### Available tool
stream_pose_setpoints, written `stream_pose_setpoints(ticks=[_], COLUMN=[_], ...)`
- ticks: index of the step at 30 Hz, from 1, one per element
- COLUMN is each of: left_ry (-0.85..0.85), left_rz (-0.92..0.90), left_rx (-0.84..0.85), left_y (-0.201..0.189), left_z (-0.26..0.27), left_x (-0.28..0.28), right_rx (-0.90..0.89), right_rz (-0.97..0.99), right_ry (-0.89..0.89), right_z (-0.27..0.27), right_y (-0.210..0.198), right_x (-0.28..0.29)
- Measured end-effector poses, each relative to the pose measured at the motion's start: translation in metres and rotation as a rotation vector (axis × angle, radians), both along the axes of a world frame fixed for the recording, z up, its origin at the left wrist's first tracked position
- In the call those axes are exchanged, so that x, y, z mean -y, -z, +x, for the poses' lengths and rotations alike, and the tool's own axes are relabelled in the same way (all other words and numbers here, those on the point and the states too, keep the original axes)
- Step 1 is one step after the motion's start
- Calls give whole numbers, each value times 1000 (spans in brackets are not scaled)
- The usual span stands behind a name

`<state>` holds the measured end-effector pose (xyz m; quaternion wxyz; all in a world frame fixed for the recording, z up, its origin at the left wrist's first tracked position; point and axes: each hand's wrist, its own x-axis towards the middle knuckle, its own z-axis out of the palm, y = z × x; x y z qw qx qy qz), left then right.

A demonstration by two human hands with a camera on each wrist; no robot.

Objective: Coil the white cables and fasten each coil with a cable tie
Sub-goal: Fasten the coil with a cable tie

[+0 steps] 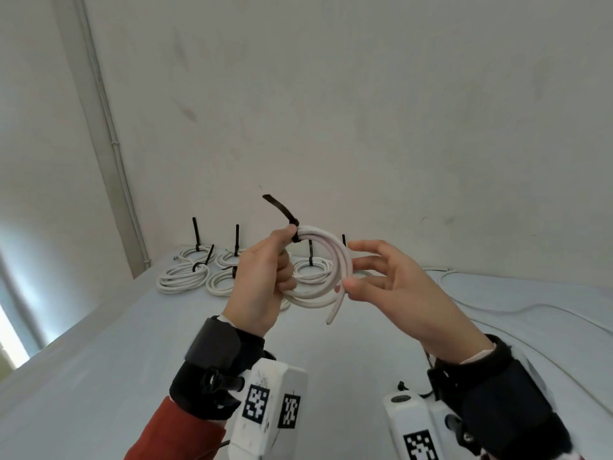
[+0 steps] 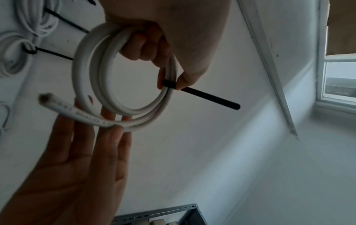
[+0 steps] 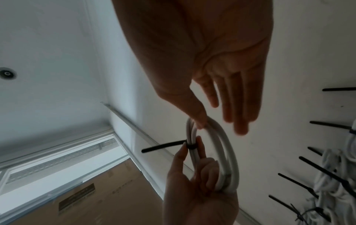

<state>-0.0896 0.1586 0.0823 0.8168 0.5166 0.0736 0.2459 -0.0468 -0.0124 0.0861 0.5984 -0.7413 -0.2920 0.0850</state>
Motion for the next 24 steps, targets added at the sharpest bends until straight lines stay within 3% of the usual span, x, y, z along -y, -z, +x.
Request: stream_pose_setpoints(ticks=[4,13,19,24], left_ry=[72,178,171,319], left_rz=[-87,-170,-30,-174], left_rx=[-13,28,57,93], left_y=[-1,1,2,7], left_z=[-1,2,2,6], left_x=[-2,6,14,5], right_rx=[-8,33,-31,-193], right_rz=[50,97,119,237], right_ry=[-98,-109,-37,-39], right_z=[0,0,9,13], right_y=[-7,0,8,4], right_x=[10,1,-1,4])
